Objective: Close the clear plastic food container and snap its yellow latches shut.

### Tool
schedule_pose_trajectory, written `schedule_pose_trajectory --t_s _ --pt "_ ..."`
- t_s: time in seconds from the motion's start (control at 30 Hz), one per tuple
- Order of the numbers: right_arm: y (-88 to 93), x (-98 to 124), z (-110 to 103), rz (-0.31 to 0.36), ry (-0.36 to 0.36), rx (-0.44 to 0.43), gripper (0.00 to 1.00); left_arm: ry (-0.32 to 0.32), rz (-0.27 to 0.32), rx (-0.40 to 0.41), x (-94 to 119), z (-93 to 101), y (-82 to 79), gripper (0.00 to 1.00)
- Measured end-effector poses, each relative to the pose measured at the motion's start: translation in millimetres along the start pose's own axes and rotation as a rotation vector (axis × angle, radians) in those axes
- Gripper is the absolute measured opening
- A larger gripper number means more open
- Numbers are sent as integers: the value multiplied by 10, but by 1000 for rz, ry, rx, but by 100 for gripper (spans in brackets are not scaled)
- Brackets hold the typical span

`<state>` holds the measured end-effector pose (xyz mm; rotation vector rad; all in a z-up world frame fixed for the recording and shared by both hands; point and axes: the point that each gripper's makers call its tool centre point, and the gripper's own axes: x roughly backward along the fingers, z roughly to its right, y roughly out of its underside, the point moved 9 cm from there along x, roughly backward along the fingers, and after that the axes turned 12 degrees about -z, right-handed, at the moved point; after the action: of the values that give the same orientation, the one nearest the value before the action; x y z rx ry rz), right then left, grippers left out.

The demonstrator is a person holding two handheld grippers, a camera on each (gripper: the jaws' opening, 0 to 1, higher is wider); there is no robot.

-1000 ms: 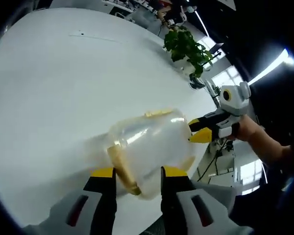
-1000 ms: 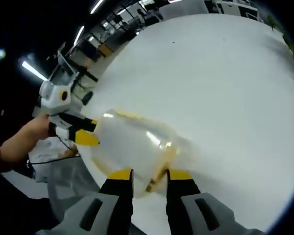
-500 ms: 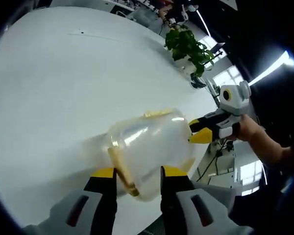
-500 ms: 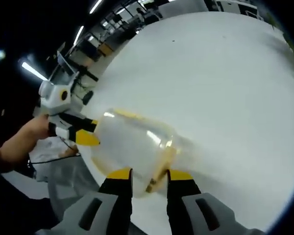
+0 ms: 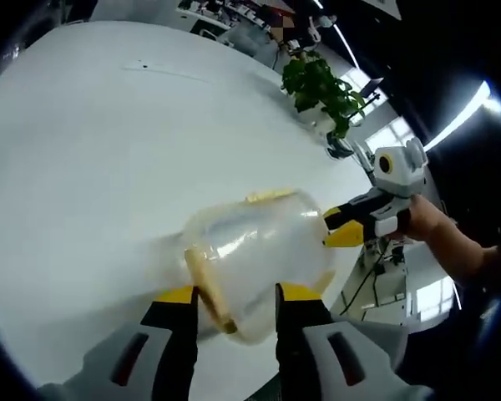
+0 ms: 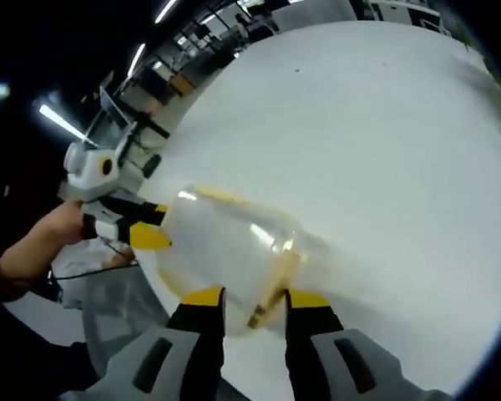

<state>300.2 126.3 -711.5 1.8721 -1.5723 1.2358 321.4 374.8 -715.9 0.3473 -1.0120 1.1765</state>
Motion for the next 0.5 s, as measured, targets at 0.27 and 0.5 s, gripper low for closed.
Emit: schedule_pose_trajectory --t_s 0.27,0.5 --pt "-66 13 -61 -37 61 186 29 -87 -71 -54 -31 139 6 45" --pt "-99 -14 -71 -49 49 237 30 -106 -76 -11 0 153 107 48"
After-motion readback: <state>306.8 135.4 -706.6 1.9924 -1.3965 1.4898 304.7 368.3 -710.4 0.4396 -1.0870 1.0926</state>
